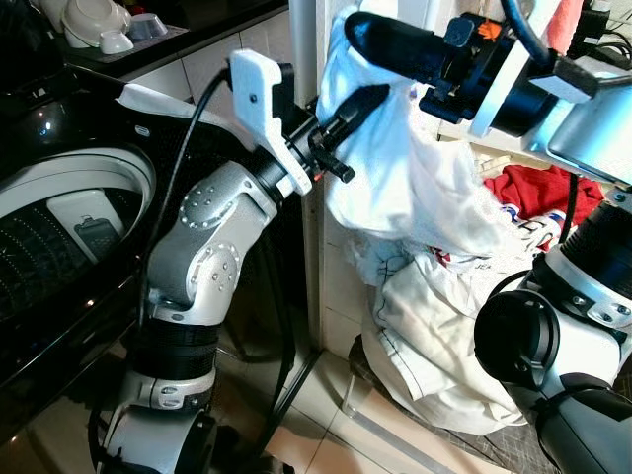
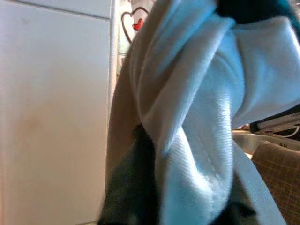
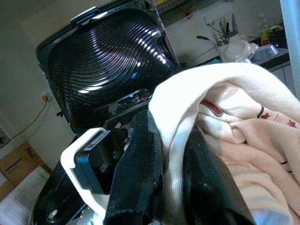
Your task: Clothes washing
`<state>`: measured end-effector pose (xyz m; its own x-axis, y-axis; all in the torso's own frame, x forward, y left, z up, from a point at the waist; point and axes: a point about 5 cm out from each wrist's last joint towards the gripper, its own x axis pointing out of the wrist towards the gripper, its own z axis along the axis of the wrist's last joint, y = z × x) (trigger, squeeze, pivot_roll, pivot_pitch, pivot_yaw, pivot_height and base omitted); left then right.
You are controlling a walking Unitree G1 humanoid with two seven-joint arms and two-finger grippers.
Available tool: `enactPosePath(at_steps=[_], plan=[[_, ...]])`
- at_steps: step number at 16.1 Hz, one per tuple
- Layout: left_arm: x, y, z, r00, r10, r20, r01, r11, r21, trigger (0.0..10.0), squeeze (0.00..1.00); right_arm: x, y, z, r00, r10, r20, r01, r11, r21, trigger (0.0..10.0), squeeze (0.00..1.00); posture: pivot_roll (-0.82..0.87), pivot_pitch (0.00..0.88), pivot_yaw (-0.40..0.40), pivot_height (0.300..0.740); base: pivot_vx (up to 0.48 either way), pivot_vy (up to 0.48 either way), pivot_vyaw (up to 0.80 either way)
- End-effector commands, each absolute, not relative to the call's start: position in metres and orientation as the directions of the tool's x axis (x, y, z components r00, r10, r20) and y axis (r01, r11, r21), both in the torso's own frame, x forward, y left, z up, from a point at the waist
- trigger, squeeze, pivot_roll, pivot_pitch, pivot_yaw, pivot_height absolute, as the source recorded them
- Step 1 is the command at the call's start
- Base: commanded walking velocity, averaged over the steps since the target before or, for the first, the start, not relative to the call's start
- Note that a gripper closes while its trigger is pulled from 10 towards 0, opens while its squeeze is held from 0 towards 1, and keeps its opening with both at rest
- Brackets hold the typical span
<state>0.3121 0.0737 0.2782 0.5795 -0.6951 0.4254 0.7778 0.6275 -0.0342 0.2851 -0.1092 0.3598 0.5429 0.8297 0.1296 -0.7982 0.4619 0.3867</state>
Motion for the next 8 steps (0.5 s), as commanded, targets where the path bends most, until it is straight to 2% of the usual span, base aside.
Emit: enactPosePath(at_steps=[1,5,6,7,8], plan=[[0.318,0.085,0.284,0.621,-0.649,0.439,0.733,0.679,-0.032,0.0,0.0,0.279,-0.106,0.362,0.507,0.85,0.144,-0.827,0.433,0.358,10.0,1.0,-0.07,0.0,0.067,0.74,0.0,0.0,0.0],[0.321,0.097,0.291,0.64,-0.624,0.448,0.7,0.714,-0.005,0.0,0.0,0.274,-0.106,0.363,0.476,0.864,0.165,-0.849,0.403,0.341,10.0,1.0,-0.07,0.0,0.072,0.74,0.0,0.0,0.0],[0.326,0.121,0.311,0.675,-0.586,0.449,0.608,0.786,0.111,0.0,0.0,0.272,-0.116,0.364,0.518,0.842,0.153,-0.834,0.457,0.31,10.0,1.0,-0.05,0.0,0.061,0.74,0.0,0.0,0.0],[0.33,0.133,0.321,0.701,-0.553,0.45,0.541,0.824,0.168,0.0,0.0,0.271,-0.122,0.362,0.547,0.828,0.125,-0.818,0.498,0.287,10.0,1.0,-0.05,0.0,0.06,0.74,0.0,0.0,0.0],[0.34,0.162,0.346,0.77,-0.454,0.448,0.351,0.888,0.298,0.0,0.0,0.268,-0.133,0.353,0.609,0.793,0.022,-0.778,0.592,0.208,10.0,0.0,-0.05,0.0,0.061,0.74,0.0,0.0,0.0]])
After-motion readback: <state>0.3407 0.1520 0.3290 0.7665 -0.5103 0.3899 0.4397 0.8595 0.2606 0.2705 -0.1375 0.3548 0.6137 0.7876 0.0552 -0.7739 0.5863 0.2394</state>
